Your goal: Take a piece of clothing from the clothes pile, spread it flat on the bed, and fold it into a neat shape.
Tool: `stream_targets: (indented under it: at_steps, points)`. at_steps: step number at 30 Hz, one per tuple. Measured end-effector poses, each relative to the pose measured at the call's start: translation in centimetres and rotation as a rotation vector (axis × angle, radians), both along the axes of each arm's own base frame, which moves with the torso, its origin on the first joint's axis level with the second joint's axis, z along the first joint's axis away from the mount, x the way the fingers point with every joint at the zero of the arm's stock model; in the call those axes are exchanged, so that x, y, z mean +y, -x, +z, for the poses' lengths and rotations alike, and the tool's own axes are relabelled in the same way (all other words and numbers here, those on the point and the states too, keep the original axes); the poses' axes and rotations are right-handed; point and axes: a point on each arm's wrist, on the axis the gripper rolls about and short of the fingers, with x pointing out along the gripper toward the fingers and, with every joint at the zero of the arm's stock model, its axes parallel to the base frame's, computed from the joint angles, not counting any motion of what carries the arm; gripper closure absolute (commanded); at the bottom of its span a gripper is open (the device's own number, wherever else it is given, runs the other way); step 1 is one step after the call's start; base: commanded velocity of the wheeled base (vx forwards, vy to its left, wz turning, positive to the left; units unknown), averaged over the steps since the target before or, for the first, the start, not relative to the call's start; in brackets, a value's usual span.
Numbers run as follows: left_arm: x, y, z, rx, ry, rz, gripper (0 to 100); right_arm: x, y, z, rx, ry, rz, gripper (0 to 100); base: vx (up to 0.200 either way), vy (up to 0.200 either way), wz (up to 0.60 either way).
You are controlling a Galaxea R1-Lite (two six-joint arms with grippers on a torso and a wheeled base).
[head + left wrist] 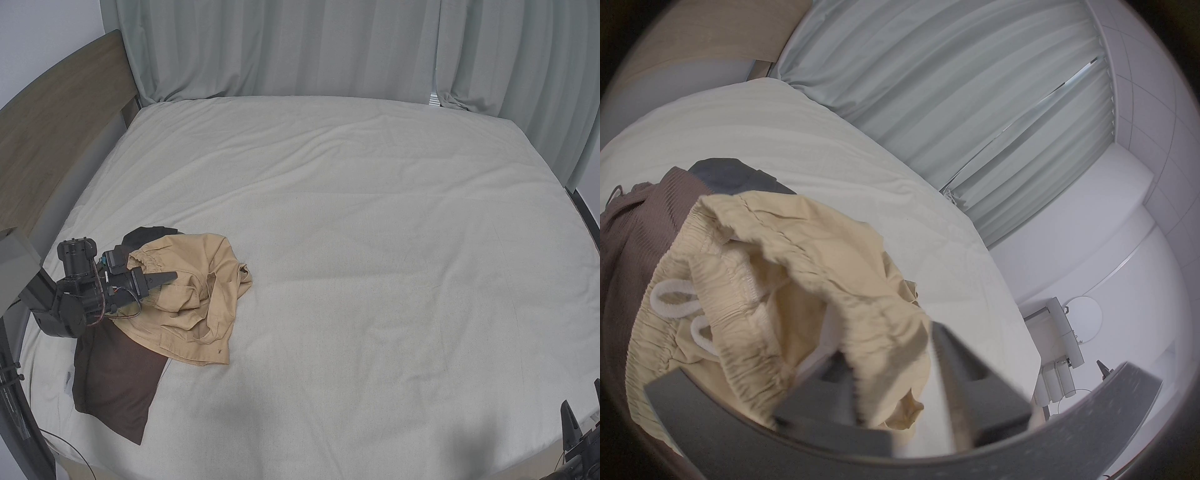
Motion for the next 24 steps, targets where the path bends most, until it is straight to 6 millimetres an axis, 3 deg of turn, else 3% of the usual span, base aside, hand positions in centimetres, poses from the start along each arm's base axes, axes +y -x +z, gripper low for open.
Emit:
stream_targets:
  at_steps: [12,24]
  points:
    - [0.1,0.9,0.3,0.004,0.004,-0.002,100,0.0,0.0,0.0,0.000,0.000,0.000,0,0.000,0.000,0.00]
    - [-1.1,4.9,5.5,-0.003,0.110,0.018,100,0.0,0.0,0.0,0.000,0.001,0.000,0,0.000,0.000,0.00]
